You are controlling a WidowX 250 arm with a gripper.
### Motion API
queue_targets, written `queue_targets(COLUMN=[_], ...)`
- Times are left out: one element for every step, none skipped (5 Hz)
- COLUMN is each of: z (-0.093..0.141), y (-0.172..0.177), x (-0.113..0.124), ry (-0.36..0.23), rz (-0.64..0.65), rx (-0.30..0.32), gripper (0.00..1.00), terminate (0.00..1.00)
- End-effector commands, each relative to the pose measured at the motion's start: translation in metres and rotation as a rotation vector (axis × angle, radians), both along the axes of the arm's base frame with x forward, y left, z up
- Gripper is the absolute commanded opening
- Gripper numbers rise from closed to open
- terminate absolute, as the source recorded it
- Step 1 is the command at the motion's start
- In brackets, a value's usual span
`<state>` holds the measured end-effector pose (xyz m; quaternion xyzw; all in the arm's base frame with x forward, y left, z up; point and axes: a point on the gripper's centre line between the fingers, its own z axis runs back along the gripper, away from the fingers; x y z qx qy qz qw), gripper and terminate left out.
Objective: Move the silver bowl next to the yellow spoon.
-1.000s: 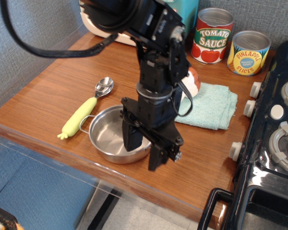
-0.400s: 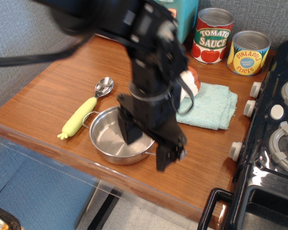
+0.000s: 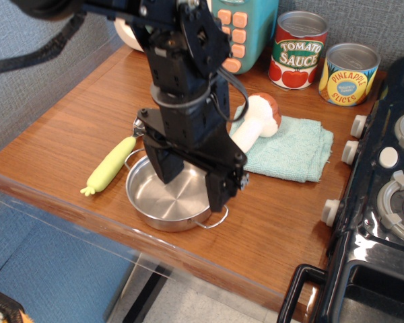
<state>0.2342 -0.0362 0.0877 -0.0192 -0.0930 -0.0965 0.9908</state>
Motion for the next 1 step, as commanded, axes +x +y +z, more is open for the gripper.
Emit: queue_targets(z=[0.0102], y=[0.0033], x=[-0.0027], ry=[-0.031], rz=[0.004], rx=[-0.008], gripper=[1.0], terminate=[1.0])
